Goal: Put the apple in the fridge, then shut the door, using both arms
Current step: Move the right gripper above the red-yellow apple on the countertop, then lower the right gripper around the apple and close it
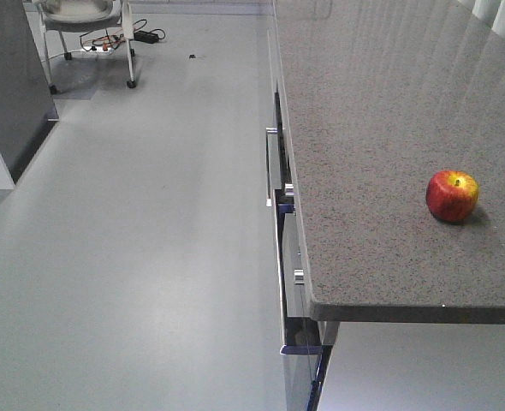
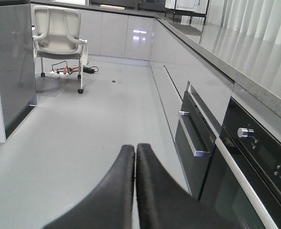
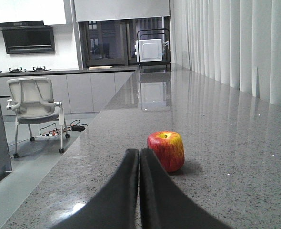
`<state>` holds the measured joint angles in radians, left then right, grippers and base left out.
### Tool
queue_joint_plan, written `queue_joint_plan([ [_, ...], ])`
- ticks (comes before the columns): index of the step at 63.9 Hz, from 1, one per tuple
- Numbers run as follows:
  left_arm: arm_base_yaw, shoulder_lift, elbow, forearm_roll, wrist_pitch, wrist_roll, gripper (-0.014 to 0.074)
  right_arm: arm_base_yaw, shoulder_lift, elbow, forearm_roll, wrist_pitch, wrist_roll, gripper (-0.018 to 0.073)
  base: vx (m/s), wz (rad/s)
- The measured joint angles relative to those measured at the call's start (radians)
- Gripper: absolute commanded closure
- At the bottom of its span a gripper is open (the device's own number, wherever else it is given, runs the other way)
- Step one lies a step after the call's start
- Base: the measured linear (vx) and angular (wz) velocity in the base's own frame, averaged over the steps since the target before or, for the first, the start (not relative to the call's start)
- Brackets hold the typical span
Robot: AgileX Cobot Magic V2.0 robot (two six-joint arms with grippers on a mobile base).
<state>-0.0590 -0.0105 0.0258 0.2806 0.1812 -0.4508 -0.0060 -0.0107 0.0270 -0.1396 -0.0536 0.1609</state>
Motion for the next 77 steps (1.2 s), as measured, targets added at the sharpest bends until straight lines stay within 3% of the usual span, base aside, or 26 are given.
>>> queue_joint_plan([
  [15,0.0,0.0,0.0,0.0,0.0,0.0,0.0603,0.0,0.0,0.0,0.014,-0.02,0.016,0.0563,0.0,0.0],
  [29,0.0,0.0,0.0,0.0,0.0,0.0,0.0603,0.0,0.0,-0.005,0.14,-0.052,0.134,0.0563,0.0,0.0],
  [41,0.0,0.0,0.0,0.0,0.0,0.0,0.0603,0.0,0.066,-0.239,0.128,0.178,0.115,0.056,0.0,0.0],
  [50,0.0,0.0,0.0,0.0,0.0,0.0,0.0603,0.0,0.243,-0.488,0.09,0.356,-0.007,0.0517,0.0,0.0],
  [57,0.0,0.0,0.0,0.0,0.0,0.0,0.0603,0.0,0.392,-0.646,0.087,0.422,-0.101,0.0375,0.0,0.0],
  [66,0.0,0.0,0.0,0.0,0.0,0.0,0.0603,0.0,0.56,-0.792,0.086,0.459,-0.148,0.0006,0.0,0.0],
  [72,0.0,0.0,0.0,0.0,0.0,0.0,0.0603,0.0,0.651,-0.846,0.081,0.453,-0.161,-0.0167,0.0,0.0],
  [77,0.0,0.0,0.0,0.0,0.0,0.0,0.0603,0.0,0.697,-0.852,0.079,0.452,-0.161,-0.0167,0.0,0.0],
])
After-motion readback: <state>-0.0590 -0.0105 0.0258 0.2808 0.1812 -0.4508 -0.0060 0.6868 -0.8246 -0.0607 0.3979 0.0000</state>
